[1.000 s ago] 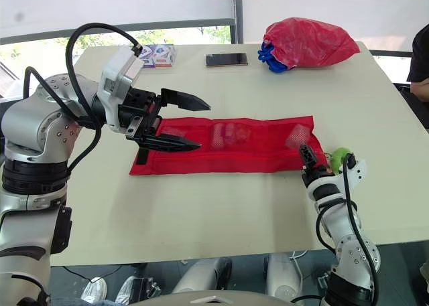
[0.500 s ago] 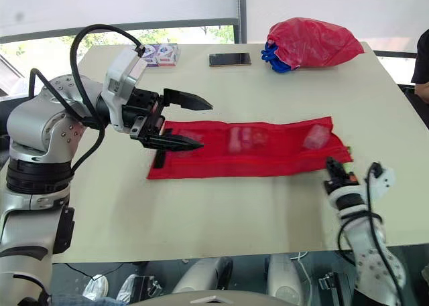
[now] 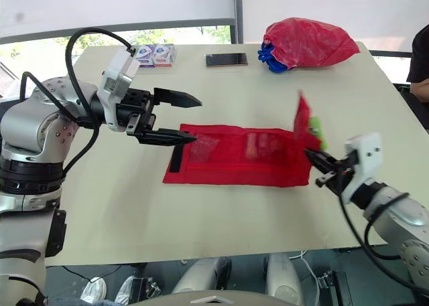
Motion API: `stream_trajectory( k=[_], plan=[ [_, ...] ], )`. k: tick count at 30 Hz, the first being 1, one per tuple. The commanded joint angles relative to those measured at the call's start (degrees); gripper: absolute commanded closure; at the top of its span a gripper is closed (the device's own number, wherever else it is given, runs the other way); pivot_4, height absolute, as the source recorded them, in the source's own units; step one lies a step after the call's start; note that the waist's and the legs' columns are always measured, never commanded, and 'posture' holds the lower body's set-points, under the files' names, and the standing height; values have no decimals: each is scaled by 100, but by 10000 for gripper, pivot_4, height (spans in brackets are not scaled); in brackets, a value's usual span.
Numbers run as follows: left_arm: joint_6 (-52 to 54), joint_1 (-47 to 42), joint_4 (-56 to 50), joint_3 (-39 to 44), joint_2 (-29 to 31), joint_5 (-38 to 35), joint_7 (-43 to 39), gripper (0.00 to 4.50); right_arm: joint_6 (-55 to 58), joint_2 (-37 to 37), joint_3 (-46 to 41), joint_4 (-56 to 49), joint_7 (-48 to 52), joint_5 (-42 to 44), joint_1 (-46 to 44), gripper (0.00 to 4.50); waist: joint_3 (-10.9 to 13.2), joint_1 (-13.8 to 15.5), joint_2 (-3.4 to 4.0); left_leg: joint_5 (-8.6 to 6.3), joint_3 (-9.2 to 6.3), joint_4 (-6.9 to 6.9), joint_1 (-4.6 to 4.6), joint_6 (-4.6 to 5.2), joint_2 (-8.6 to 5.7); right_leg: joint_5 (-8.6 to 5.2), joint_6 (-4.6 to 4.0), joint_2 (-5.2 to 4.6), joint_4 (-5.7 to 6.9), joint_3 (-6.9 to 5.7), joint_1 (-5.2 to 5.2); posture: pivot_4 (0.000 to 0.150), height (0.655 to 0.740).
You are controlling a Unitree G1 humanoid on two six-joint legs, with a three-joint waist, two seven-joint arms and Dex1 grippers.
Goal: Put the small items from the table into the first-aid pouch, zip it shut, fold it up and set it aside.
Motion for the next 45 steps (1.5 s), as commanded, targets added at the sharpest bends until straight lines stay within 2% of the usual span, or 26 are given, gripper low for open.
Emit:
stream_trajectory(
  k=[1,5,9,10,12,13,15,17,19,20,22,26,29,32,34,37,38,45],
  plan=[
    [-196,-97,55,183,95,20,-53,0,89,-4,1274,65,627,-927,-955,43676,0,20,-4,0,-2,1,-3,0,0,0,0,-1,-2,-3,-4,1500,7400],
    [-226,-32,4,210,124,-5,-81,0,-18,-250,2613,637,1242,-2359,-1641,43676,9,70,-22,0,-22,4,-14,0,-6,1,-3,-5,-9,-20,-5,1500,7400],
    [-180,67,-76,296,143,-52,-9,0,-180,-366,2812,761,1487,-2969,-1697,43676,10,67,-22,0,-22,7,-17,0,-13,1,-3,-12,-10,-20,-6,1500,7400],
    [-173,101,-95,316,153,-61,5,0,-202,-386,2751,747,1566,-3011,-1661,38305,10,57,-22,0,-22,7,-16,0,-13,1,-3,-13,-8,-19,-6,1500,7400],
    [-169,185,-150,352,173,-80,22,0,-193,-438,2486,647,1727,-2943,-1520,33405,10,52,-22,0,-21,7,-12,-1,-12,1,-3,-12,-3,-18,-5,1500,7400],
    [-169,228,-180,369,184,-93,30,0,-175,-466,2330,583,1793,-2885,-1441,26896,10,51,-22,2,-23,7,-13,-3,-9,4,-7,-9,-3,-20,-5,1500,7400],
    [-131,325,-188,444,198,-120,116,0,-9,-557,1654,265,2008,-2348,-1147,19488,11,52,-21,2,-23,7,-12,-4,-8,4,-8,-9,-3,-20,-5,1500,7400],
    [-124,394,-183,497,209,-123,188,0,118,-613,1046,8,2251,-1802,-850,8415,11,64,-22,1,-24,6,-14,-3,-8,4,-8,-11,-4,-20,-5,1500,7400],
    [-57,465,-183,548,230,-160,228,0,177,-715,589,-144,2416,-1542,-610,1852,11,73,-25,1,-25,6,-14,-3,-8,5,-8,-11,-6,-20,-4,1500,7400],
    [1,553,-181,595,236,-201,248,0,140,-773,305,-165,2511,-1451,-510,349,11,76,-24,1,-25,7,-13,-3,-8,6,-9,-11,-6,-21,-2,1500,7400],
    [131,793,-110,651,226,-238,328,0,-71,-681,-121,9,2578,-1342,-526,349,11,68,-23,1,-23,6,-9,-3,-8,6,-9,-12,-5,-20,0,1500,7400],
    [243,1120,83,698,162,-155,597,0,-271,-312,-215,356,2565,-1280,-859,349,11,34,-24,1,-19,5,-5,-3,-2,8,-12,-7,-3,-18,0,1500,7400],
    [121,1399,129,749,190,-91,666,0,-449,-64,145,789,2677,-1552,-1215,8368,12,37,-22,1,-19,2,-6,-4,-1,8,-14,-9,-4,-18,-2,1500,7400],
    [69,1477,-23,860,190,-250,608,0,-594,116,497,1226,2849,-1783,-1599,24223,13,53,-25,1,-16,4,-11,-3,-2,9,-15,-10,-6,-18,-4,1500,7400],
    [-5,1480,-89,932,199,-304,552,0,-699,279,661,1563,2946,-1887,-1864,30370,14,55,-24,2,-17,4,-10,-4,-2,10,-17,-11,-6,-19,-4,1500,7400],
    [-52,1467,-103,976,250,-341,476,0,-918,428,863,2034,3145,-2111,-2119,42971,13,45,-24,2,-16,4,-10,-4,-2,11,-18,-12,-6,-19,-4,1500,7400],
    [-54,1470,-108,985,260,-351,467,0,-993,467,908,2151,3198,-2179,-2179,44584,14,46,-23,1,-16,4,-9,-4,-2,11,-18,-12,-6,-19,-4,1500,7400],
    [-30,1461,-146,982,200,-372,525,0,-1571,884,1336,3197,3494,-2775,-2680,44584,14,29,-23,2,-16,3,-9,-5,-1,12,-20,-9,-4,-19,-7,1500,7400]
  ],
)
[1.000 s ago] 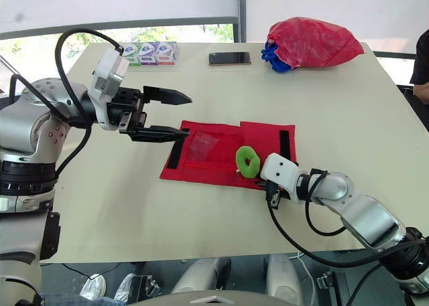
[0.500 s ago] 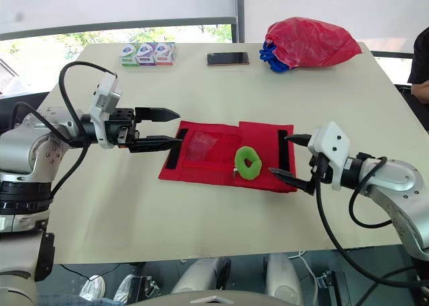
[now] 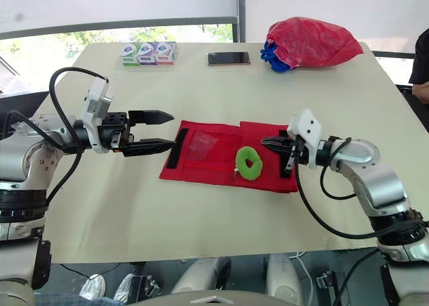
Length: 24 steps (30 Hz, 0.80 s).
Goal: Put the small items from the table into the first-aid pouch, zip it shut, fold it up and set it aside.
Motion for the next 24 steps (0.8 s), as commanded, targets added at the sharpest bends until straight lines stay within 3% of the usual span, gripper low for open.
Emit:
stream_trajectory(
  k=[1,7,13,19,23,24],
  plan=[
    [-57,-51,-164,183,38,-121,26,0,-373,129,71,301,119,-253,-175,44584,0,0,0,0,-1,0,0,0,0,0,0,0,0,0,-1,1500,7400],
    [-15,-34,-251,196,36,-140,130,0,-618,161,524,915,127,-1039,-232,44584,0,2,1,0,1,0,-1,-1,0,0,-1,1,0,0,-1,1500,7400],
    [8,-64,-280,183,25,-151,210,0,-518,174,582,920,150,-1265,-127,44584,-5,3,-1,1,0,1,2,-2,0,1,-1,2,2,0,1,1500,7400],
    [27,-48,-325,165,7,-125,354,0,-495,468,-383,158,-14,-359,-27,44584,-1,5,4,1,-1,0,-1,-2,0,1,-1,2,1,2,-1,1500,7400],
    [3,72,-169,93,-59,105,704,0,18,9,-1237,-852,381,726,258,44584,3,20,11,1,-1,-1,-2,-2,0,1,-1,1,0,2,-2,1500,7400],
    [-3,106,-137,87,-72,132,752,0,204,-113,-1412,-1016,407,961,267,39349,3,19,12,1,-1,-1,-2,-1,0,1,-1,1,-1,2,-1,1500,7400]
  ],
)
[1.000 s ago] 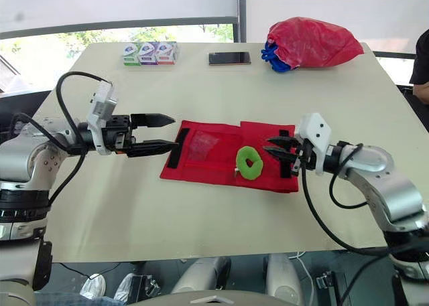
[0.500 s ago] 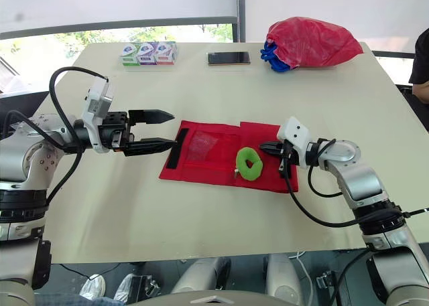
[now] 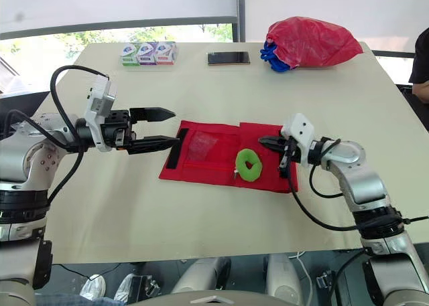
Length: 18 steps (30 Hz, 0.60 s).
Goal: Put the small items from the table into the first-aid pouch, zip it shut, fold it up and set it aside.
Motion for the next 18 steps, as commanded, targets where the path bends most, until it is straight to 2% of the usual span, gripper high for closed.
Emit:
stream_trajectory(
  k=[1,3,4,6,7,10,14,18],
  plan=[
    [-66,90,57,86,-32,95,189,0,523,-397,-800,-795,161,908,-33,35450,0,0,0,0,1,0,1,0,0,0,0,0,0,1,2,1500,7400],
    [-44,155,161,82,-78,140,294,0,829,-688,-1043,-1072,183,1222,-39,27181,0,1,0,0,0,0,3,0,0,0,0,0,1,0,3,1500,7400],
    [-56,179,233,79,-107,171,346,0,961,-814,-1152,-1185,173,1364,-51,20759,0,-3,-1,0,-1,0,3,0,1,0,0,0,1,-1,3,1500,7400],
    [-75,214,385,83,-157,226,412,0,1210,-1013,-1328,-1360,125,1626,-86,10842,0,-9,-1,0,0,-2,4,0,2,0,0,-3,1,0,2,1500,7400],
    [-166,247,530,74,-192,328,480,0,1433,-1170,-1472,-1472,96,1832,-121,2934,-1,-11,-2,0,1,-2,3,0,2,0,0,-7,1,1,3,1500,7400],
    [-431,299,1034,42,-425,637,844,0,1858,-1627,-1818,-1716,26,2150,-120,2934,7,7,20,0,4,-3,2,1,-3,0,0,-30,0,2,2,1500,7400],
    [-503,224,1471,-179,-633,1023,1199,0,1983,-1831,-1986,-1835,-102,2262,-7,2934,-1,60,-5,0,-3,-2,0,1,-3,1,1,-34,-2,-11,4,1500,7400],
    [29,46,1809,-313,-888,1158,1588,0,2082,-1842,-1997,-2062,-282,2394,77,2934,-1,107,-7,0,0,0,-5,1,-4,1,2,-37,-1,-10,3,1500,7400]
  ],
)
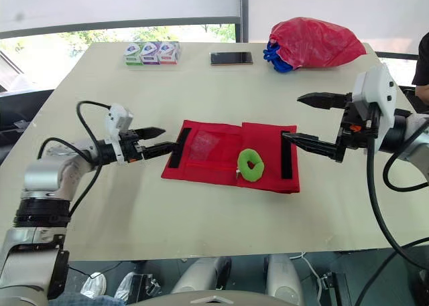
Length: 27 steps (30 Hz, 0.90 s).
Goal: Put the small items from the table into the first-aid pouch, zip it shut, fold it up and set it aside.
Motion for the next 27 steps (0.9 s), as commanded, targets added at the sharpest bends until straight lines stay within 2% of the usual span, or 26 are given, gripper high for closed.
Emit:
stream_trajectory(
  k=[1,8,16,23,25,27],
  plan=[
    [503,-228,115,-32,-128,63,327,0,58,-61,-184,-322,-189,204,30,2934,0,23,0,0,0,1,0,0,0,0,0,0,0,1,0,1500,7400],
    [2235,-404,162,115,-261,-688,93,0,127,-122,-224,-482,-380,371,52,2934,-1,34,0,0,0,2,1,0,-1,0,1,0,3,-1,0,1500,7400],
    [3449,-678,783,84,-125,-1013,-219,0,118,-126,-180,-577,-544,504,34,2934,-2,30,2,0,0,2,5,0,-1,0,1,1,3,-1,0,1500,7400],
    [3344,-663,1043,381,-184,-1243,-564,0,97,-122,-179,-646,-594,576,89,2934,-2,33,2,0,0,2,4,0,-1,0,1,1,3,-1,-1,1500,7400],
    [3350,-648,1041,447,-158,-1322,-654,3939,91,-127,-185,-656,-592,608,96,0,-2,34,2,0,0,2,4,0,-1,0,1,0,2,-1,-1,1500,7400],
    [3355,-614,1033,487,-109,-1355,-718,10318,75,-132,-165,-662,-574,618,109,0,-2,31,1,0,0,2,3,0,-1,0,1,0,2,-1,-2,1500,7400]
  ],
)
